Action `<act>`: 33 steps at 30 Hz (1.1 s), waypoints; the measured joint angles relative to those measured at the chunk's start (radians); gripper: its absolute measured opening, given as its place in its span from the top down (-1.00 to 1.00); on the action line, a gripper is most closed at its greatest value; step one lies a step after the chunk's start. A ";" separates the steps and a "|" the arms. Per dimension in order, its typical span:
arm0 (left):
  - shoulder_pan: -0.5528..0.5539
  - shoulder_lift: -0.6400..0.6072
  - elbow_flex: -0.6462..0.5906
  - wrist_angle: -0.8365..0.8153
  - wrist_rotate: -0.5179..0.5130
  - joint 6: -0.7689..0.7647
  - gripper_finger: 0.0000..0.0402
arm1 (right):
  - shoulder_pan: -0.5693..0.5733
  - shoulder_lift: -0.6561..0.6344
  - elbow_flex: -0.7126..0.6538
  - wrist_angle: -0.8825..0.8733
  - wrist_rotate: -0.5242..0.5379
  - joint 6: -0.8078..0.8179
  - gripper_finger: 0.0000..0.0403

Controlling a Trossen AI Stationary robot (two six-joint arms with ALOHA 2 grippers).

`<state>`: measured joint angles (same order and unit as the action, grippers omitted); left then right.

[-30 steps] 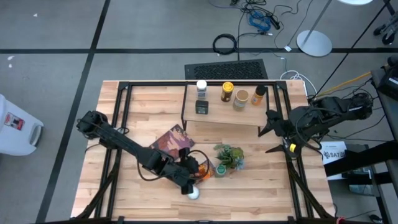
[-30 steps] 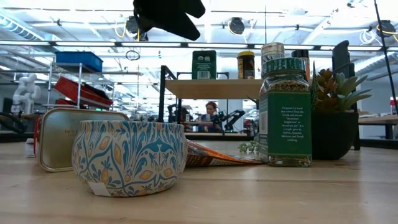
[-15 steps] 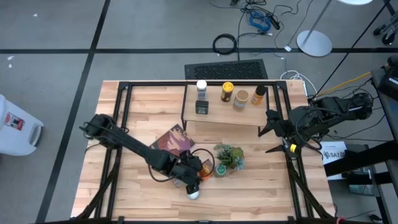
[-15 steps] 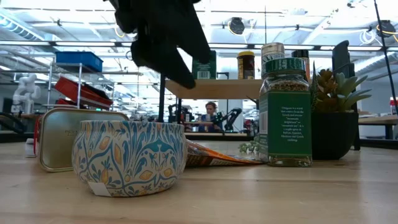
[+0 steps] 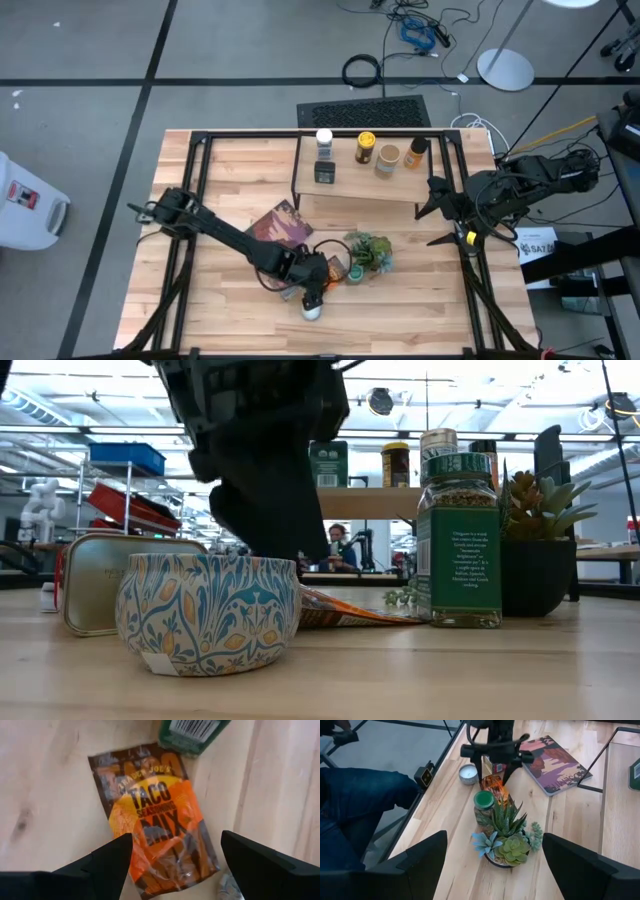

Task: Shelf spices
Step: Put the orange seasoning bag on the shelf

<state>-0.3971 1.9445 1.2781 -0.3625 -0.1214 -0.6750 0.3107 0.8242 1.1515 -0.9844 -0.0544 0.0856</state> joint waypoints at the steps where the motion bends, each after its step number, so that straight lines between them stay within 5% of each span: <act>1: 0.002 0.007 0.000 0.001 0.005 0.000 -0.57 | 0.000 0.000 0.000 0.001 0.000 0.000 -0.57; 12: 0.026 0.062 0.003 0.019 0.041 -0.001 -0.49 | 0.000 0.000 0.000 0.012 0.000 0.000 -0.57; 33: 0.038 0.050 0.001 0.012 0.050 0.068 0.52 | 0.000 0.000 0.000 0.015 0.000 0.000 -0.57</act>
<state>-0.3592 1.9942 1.2790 -0.3510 -0.0712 -0.6071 0.3107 0.8242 1.1515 -0.9698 -0.0544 0.0858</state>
